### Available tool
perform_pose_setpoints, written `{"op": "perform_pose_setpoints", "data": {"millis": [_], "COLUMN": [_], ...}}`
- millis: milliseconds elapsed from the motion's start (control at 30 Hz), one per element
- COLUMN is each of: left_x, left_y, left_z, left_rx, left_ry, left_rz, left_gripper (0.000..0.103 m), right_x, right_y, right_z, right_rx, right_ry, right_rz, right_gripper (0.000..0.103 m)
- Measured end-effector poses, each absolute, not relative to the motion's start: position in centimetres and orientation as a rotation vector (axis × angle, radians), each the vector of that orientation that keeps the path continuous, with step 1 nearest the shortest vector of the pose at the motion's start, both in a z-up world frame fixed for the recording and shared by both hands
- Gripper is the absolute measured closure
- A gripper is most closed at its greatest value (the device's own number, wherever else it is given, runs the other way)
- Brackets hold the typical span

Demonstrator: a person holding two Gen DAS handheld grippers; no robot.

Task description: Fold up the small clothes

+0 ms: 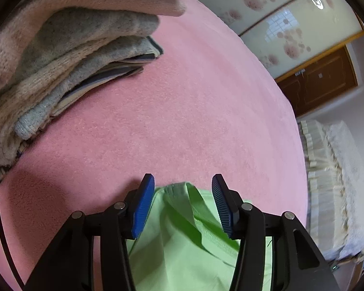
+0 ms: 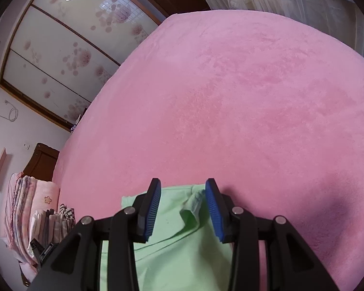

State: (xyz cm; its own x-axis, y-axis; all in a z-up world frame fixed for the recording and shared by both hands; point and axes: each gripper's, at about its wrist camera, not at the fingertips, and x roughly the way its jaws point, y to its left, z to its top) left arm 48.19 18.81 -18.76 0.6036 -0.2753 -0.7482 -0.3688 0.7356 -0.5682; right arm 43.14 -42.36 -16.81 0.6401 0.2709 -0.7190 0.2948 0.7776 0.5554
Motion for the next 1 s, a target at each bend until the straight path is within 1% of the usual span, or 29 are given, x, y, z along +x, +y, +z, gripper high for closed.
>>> {"op": "perform_pose_setpoints", "data": {"millis": [100,300,433,500,600,767,1000], "left_x": [47.5,44.6,42.9,42.1,41.3,41.0,41.3], "left_y": [17.9,14.9,13.1,12.0,10.0,6.6,4.3], "left_z": [-17.6,-14.3,-13.2,-13.4,-14.4,-17.7,-19.8], "left_rx": [-0.671,-0.355,-0.231,-0.195,-0.151,-0.062,-0.029], "left_ry": [0.941,0.890,0.867,0.890,0.924,1.014,1.047], "left_rz": [0.036,-0.009,-0.042,-0.082,-0.135,-0.203,-0.209], "left_gripper": [0.055,0.055,0.054,0.054,0.054,0.054,0.054], "right_x": [42.2,39.4,37.6,36.9,36.5,36.8,38.2], "right_y": [-41.7,-39.7,-38.0,-36.8,-34.7,-31.1,-28.8], "right_z": [-15.8,-13.8,-12.9,-12.7,-13.3,-15.2,-17.3], "right_rx": [0.610,0.436,0.347,0.314,0.287,0.226,0.241], "right_ry": [0.885,0.884,0.888,0.893,0.930,0.976,0.995], "right_rz": [-0.013,0.045,0.085,0.104,0.162,0.200,0.246], "right_gripper": [0.065,0.065,0.065,0.070,0.087,0.097,0.098]}}
